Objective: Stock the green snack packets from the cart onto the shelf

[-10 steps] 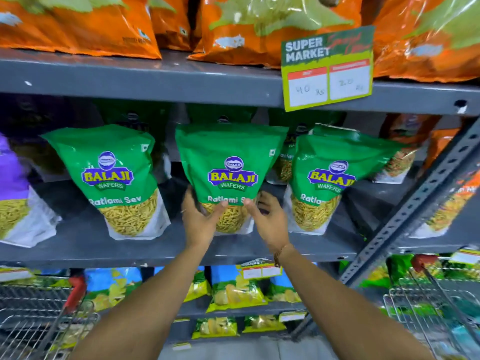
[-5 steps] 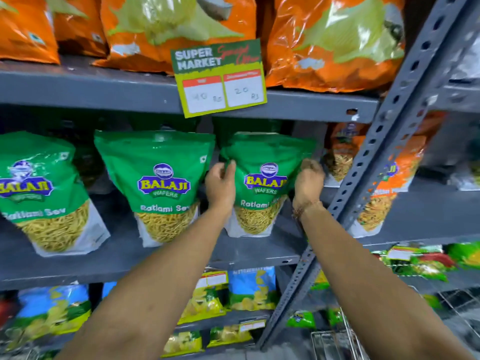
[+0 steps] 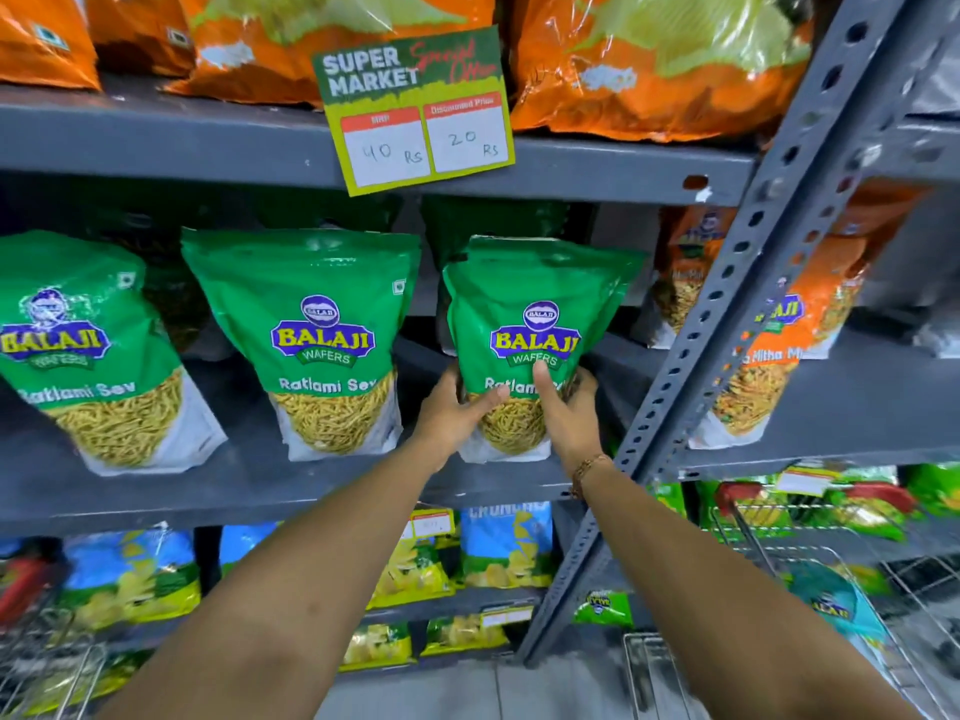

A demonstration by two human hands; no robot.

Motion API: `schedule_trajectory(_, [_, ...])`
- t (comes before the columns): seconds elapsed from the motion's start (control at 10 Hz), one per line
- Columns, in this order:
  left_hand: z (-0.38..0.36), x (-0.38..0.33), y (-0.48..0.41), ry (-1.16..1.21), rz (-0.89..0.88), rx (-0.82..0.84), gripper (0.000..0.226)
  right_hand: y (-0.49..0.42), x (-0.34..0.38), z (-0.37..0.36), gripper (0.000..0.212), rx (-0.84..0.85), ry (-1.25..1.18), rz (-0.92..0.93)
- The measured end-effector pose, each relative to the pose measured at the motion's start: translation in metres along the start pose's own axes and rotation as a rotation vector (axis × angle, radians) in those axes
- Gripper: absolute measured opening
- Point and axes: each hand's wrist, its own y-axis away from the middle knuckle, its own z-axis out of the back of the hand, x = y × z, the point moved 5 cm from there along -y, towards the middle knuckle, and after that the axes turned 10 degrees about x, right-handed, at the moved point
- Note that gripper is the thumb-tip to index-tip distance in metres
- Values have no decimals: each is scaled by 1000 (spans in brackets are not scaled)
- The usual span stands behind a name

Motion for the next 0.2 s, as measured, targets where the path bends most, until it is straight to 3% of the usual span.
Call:
schedule_trajectory(0.1, [-5,-1,8,-22,-12,2,64,8,11,-5,60,-24,-27,29])
schedule_trajectory(0.2, [9,-2,37,-146,-163,-253,66,37,6,-9,87,-254,146,4])
